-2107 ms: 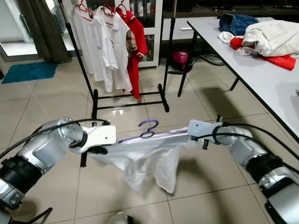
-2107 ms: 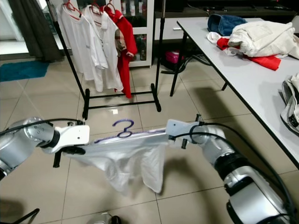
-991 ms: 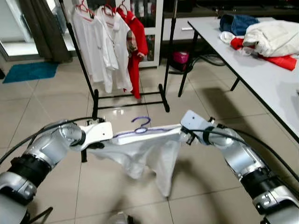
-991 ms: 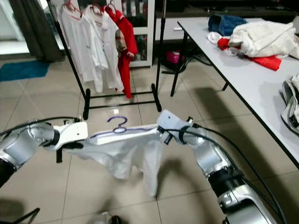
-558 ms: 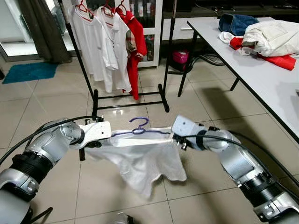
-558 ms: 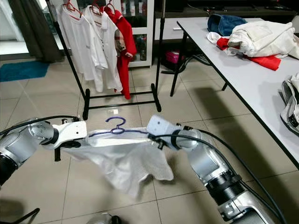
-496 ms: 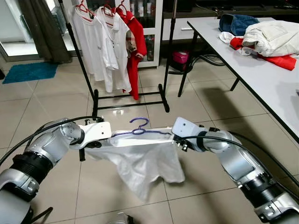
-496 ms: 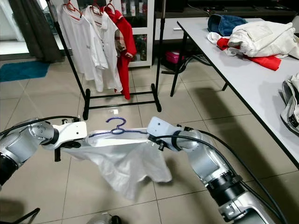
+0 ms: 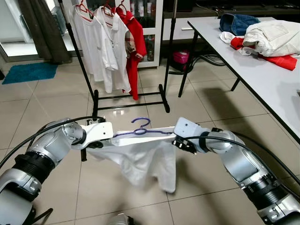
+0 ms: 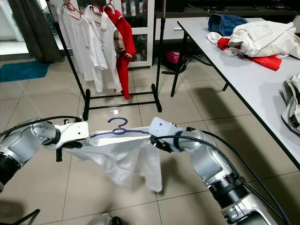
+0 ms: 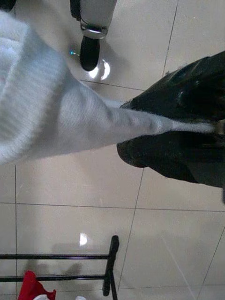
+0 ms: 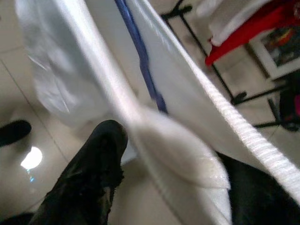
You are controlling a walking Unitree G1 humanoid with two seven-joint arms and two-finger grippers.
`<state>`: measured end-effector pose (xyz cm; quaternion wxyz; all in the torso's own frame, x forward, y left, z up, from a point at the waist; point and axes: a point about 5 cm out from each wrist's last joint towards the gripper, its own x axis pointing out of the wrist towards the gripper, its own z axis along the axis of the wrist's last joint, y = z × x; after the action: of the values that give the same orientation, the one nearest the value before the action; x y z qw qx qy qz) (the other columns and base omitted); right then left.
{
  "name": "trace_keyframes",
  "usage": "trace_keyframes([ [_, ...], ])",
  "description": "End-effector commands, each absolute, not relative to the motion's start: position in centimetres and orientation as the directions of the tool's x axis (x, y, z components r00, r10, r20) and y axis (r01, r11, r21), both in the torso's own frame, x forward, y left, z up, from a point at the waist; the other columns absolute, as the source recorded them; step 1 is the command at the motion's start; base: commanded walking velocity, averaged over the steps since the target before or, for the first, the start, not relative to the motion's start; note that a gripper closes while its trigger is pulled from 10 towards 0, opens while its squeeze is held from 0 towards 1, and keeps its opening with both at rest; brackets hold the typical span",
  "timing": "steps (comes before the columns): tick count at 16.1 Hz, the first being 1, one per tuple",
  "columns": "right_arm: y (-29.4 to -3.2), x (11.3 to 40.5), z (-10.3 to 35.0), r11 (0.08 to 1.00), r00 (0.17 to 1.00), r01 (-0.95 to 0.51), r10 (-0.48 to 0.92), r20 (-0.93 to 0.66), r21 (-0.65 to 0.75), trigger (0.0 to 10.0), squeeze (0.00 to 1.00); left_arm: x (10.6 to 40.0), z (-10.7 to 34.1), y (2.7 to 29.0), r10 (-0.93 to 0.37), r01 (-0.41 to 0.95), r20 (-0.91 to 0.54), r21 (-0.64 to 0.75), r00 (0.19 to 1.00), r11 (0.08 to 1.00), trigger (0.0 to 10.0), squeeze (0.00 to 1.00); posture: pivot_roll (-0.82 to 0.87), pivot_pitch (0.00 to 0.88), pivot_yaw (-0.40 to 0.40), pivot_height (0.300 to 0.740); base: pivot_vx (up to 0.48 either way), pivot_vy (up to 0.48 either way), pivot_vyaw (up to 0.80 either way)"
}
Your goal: Hang hanger
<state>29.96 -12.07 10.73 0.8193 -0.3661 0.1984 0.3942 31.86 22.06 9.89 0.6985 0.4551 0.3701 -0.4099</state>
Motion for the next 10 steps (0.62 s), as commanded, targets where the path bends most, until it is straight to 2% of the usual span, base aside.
trace_keyframes([
  [1, -12.2, 30.1, 11.4, 0.427, 0.623, -0.782, 0.51, -0.593, -0.455, 10.0, 1.0, 32.5, 10.8, 22.6, -0.215, 0.889, -0.877, 0.368, 0.429, 0.273, 0.0, 0.0, -0.04, 0.0, 0.047, 0.74, 0.0, 0.0, 0.0],
  [2, -12.2, 30.1, 11.3, 0.413, 0.622, -0.783, 0.502, -0.601, -0.466, 10.0, 1.0, 32.5, 10.8, 22.5, -0.222, 0.891, -0.877, 0.365, 0.426, 0.268, 0.0, 0.0, -0.04, 0.0, 0.047, 0.74, 0.0, 0.0, 0.0],
  [3, -12.3, 30.1, 11.2, 0.391, 0.625, -0.78, 0.491, -0.606, -0.489, 10.0, 0.95, 32.4, 10.9, 22.3, -0.228, 0.893, -0.876, 0.365, 0.425, 0.263, 0.0, 0.0, -0.04, 0.0, 0.047, 0.74, 0.0, 0.0, 0.0],
  [4, -12.3, 30.0, 11.1, 0.376, 0.618, -0.786, 0.495, -0.61, -0.491, 10.0, 0.0, 32.5, 10.9, 22.2, -0.232, 0.894, -0.874, 0.367, 0.426, 0.259, 0.0, 0.0, -0.04, 0.0, 0.047, 0.74, 0.0, 0.0, 0.0],
  [6, -11.9, 29.6, 10.8, 0.357, 0.594, -0.804, 0.516, -0.617, -0.475, 10.0, 0.0, 32.6, 11.1, 21.9, -0.242, 0.892, -0.868, 0.374, 0.433, 0.256, 0.0, 0.0, -0.04, 0.0, 0.047, 0.74, 0.0, 0.0, 0.0],
  [10, -9.4, 28.7, 11.1, 0.325, 0.517, -0.852, 0.652, -0.555, -0.412, 10.0, 0.0, 32.9, 11.5, 21.4, -0.263, 0.887, -0.855, 0.383, 0.446, 0.258, 0.0, 0.0, -0.04, 0.0, 0.042, 0.74, 0.0, 0.0, 0.0],
])
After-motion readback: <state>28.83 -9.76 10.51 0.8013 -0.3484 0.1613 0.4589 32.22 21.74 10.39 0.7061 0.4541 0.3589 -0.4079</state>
